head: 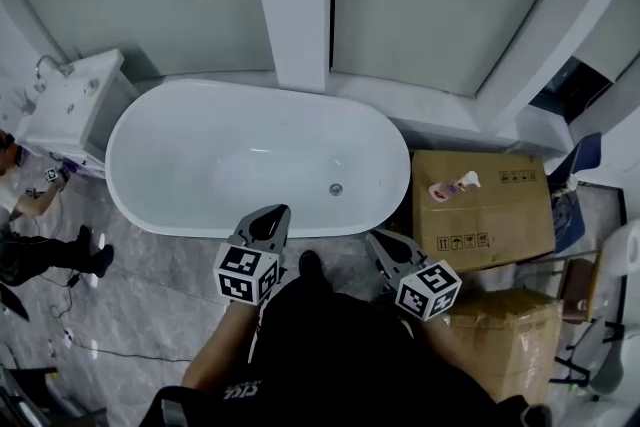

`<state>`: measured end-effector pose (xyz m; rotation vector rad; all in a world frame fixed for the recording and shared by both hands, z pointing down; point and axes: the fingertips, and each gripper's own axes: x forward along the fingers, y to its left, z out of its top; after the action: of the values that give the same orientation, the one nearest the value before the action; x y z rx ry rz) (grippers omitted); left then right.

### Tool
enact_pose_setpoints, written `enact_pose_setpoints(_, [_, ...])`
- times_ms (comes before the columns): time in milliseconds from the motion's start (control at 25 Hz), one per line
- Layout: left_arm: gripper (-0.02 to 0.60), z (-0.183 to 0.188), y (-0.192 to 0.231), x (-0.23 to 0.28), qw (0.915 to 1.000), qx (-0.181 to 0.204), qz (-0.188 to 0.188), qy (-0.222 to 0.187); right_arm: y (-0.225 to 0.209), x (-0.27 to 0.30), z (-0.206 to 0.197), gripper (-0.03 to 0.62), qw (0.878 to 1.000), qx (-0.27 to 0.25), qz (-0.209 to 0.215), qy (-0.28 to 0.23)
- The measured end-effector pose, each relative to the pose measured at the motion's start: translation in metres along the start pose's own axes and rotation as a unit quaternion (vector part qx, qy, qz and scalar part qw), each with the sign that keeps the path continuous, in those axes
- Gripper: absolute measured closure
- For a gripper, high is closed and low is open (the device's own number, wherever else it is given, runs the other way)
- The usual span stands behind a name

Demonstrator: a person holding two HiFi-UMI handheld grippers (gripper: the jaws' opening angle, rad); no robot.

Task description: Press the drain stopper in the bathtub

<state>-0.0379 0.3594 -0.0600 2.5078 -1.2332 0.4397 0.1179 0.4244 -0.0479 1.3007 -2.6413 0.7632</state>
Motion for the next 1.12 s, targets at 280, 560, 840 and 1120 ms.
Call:
enact_pose_setpoints(280, [0.563, 0.033, 0.055, 0.066, 0.9993, 0.007, -0.036, -0.003, -0.031, 0.080, 0.049, 0.580, 1.000, -0.013, -0.021, 0.014])
enact_pose_setpoints(560, [0.563, 0.040, 0.083, 0.095, 0.9975, 0.005, -0.070, 0.005, -0.015, 0.152, 0.063, 0.580, 0.998, -0.027, 0.016, 0.053])
enact_pose_setpoints(840, [0.563, 0.022, 0.107, 0.124, 0.9968, -0.042, -0.063, 0.028, -0.034, 0.194, 0.064, 0.580, 0.995, -0.027, 0.033, 0.092])
enact_pose_setpoints(1120, [0.563, 0.032, 0.119, 0.150, 0.9976, -0.051, -0.033, 0.036, -0.070, 0.225, 0.090, 0.580, 0.994, -0.025, 0.057, 0.086])
